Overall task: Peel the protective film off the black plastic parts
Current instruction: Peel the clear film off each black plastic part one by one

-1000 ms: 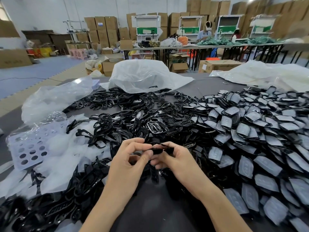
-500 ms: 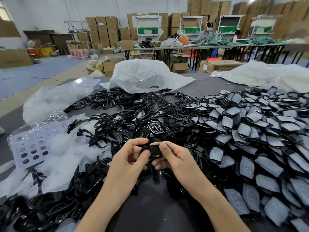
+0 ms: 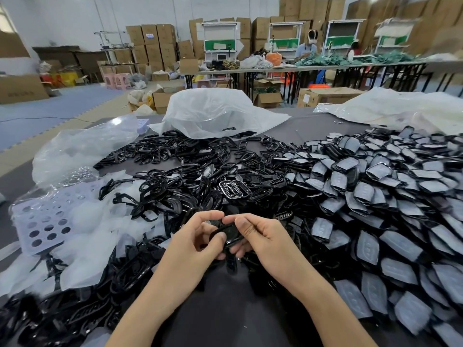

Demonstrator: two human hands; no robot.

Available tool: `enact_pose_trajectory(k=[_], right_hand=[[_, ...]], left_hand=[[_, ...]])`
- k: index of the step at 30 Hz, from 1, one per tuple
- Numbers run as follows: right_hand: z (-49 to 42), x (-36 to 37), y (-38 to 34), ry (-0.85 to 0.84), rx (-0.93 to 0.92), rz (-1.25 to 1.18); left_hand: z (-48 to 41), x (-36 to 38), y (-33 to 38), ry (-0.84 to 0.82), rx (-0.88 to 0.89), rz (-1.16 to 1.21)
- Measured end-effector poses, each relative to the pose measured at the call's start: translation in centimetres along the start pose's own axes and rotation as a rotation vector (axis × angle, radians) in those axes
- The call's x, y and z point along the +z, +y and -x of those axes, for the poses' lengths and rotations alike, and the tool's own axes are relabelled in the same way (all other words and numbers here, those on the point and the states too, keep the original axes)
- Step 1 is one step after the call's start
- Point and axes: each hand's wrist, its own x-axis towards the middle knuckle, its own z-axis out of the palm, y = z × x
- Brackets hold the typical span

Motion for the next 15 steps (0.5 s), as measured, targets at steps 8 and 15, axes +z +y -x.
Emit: enact_pose_trajectory(k=[8,15], right_hand=[[-0.09,0.14,-0.35,-0.003,-0.003,-0.114],[-0.18,0.29,0.55,0.102,-0.003,0.022]], left_hand=[[-0.14,0.34,-0.33,0.075,0.045,-0.015],[0.06,0.67,-0.83,0.251,0.125,-0.297]])
